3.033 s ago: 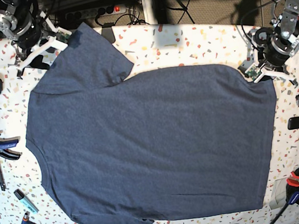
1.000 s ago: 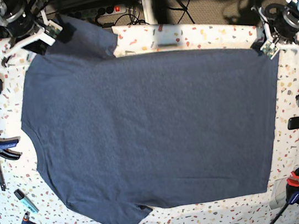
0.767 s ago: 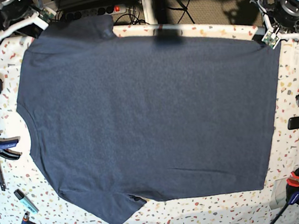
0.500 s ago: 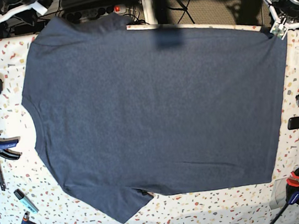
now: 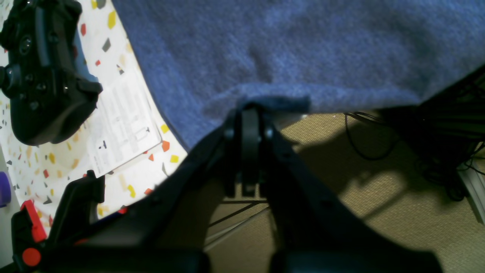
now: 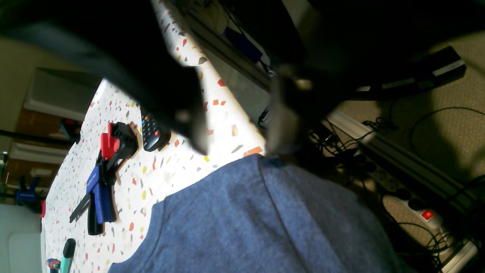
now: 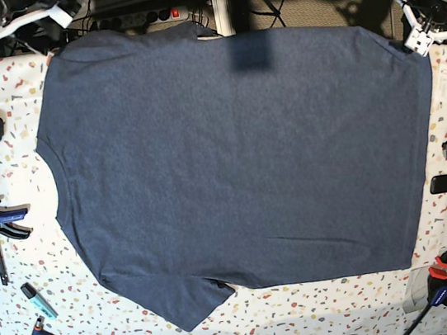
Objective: Fold the T-shirt properly
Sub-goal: 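Lift and pull the shirt edge with both grippers to straighten it, then lower the shirt edge and fold it over with both grippers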
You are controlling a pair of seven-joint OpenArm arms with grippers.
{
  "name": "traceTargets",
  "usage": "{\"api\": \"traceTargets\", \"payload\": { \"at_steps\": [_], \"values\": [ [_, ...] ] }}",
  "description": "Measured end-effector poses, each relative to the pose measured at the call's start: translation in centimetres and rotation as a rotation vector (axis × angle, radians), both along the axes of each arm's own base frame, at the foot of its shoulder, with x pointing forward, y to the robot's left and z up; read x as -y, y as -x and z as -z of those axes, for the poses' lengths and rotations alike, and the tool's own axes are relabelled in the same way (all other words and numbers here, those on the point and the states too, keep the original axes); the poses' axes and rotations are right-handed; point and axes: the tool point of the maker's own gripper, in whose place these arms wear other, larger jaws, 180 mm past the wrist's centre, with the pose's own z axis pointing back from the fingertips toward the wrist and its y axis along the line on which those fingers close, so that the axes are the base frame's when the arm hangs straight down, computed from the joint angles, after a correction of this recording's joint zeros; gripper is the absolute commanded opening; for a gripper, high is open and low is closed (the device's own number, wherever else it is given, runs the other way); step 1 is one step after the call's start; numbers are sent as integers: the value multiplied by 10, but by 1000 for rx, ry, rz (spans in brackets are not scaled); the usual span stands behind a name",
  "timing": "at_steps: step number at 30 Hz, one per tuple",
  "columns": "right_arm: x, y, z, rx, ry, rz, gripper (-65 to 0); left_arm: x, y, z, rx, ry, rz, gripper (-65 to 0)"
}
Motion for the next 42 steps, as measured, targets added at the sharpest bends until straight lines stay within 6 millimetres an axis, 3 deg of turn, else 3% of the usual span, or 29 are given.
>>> {"api": "traceTargets", "payload": {
  "at_steps": [5, 13, 28, 31, 42],
  "values": [
    [-7, 9, 8, -75, 45, -105, -310, 0, 0, 0, 0, 0, 0, -650],
    [-16, 1, 7, -20, 77, -226, -310, 0, 0, 0, -1, 0, 2, -650],
    [-4, -38, 33, -51, -67, -88, -326, 0, -17, -8, 39, 0, 3, -650],
    [-3, -38, 41, -84, -87, -80, -366, 0, -17, -7, 36, -2, 2, -650],
    [6, -32, 74, -226, -162, -30, -388, -1, -16, -6, 27, -7, -2, -650]
  ]
}}
